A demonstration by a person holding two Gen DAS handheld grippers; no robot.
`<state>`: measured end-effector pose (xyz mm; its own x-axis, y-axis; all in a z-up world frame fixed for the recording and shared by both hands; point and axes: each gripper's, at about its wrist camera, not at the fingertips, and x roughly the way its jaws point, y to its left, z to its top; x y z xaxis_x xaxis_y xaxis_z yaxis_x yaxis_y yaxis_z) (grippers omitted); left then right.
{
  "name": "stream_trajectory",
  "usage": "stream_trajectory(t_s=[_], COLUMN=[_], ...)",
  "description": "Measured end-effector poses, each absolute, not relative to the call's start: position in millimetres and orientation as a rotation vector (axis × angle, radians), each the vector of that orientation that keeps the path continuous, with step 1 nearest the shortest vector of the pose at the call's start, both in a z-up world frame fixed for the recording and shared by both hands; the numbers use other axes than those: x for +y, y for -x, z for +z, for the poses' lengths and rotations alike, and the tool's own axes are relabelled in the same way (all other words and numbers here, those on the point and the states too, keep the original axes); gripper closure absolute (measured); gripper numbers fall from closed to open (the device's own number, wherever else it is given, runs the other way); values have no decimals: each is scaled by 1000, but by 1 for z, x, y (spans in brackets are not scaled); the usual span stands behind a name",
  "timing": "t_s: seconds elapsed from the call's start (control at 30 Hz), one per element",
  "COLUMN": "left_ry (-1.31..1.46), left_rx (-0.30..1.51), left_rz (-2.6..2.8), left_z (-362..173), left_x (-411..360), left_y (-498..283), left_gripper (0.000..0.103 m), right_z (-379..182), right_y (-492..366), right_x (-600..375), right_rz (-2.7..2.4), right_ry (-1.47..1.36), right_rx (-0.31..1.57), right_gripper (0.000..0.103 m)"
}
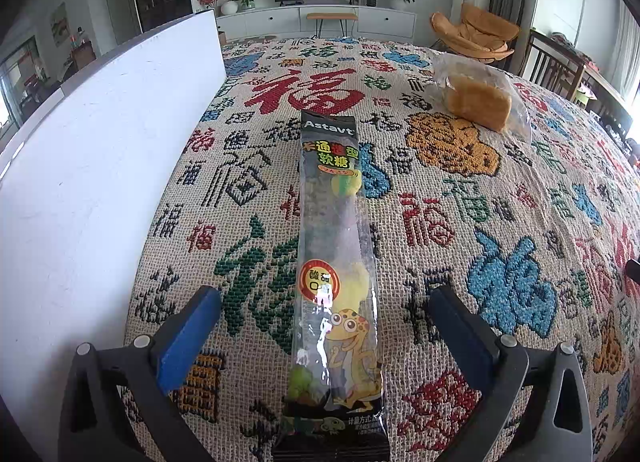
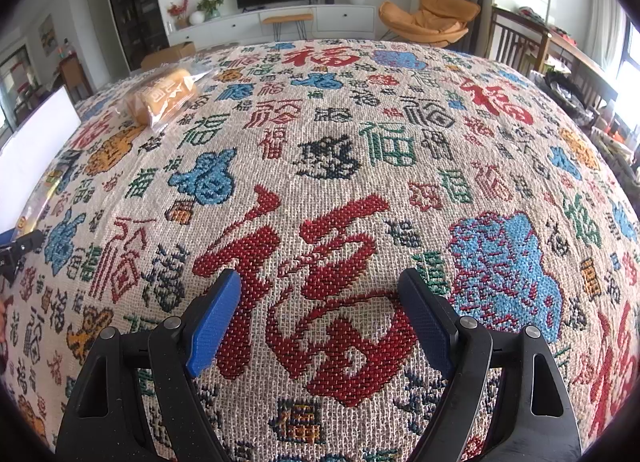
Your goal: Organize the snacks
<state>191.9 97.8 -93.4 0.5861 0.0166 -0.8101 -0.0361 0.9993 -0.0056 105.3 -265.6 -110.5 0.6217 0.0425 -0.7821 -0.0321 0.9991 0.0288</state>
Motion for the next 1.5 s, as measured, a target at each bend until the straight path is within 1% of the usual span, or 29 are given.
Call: stream_trajectory(t_s=[1.27, 1.37, 1.43, 1.5], left_ry=[23, 23, 23, 23], left_rx=[946, 946, 946, 946], left_rz=[30, 29, 29, 29], left_z=[-94, -94, -94, -94], left_x=[98, 98, 98, 98], left_y=[-193, -193, -193, -193], left_gripper=[0, 0, 0, 0], right_z=[-111, -101, -80, -54], right_y=[-106, -122, -138, -159], right_x=[-261, -251, -235, -205], right_rz=[36, 79, 140, 223], right_ry=[16, 29, 30, 106], right_rx=[916, 990, 962, 913], right_gripper=[17, 17, 17, 17])
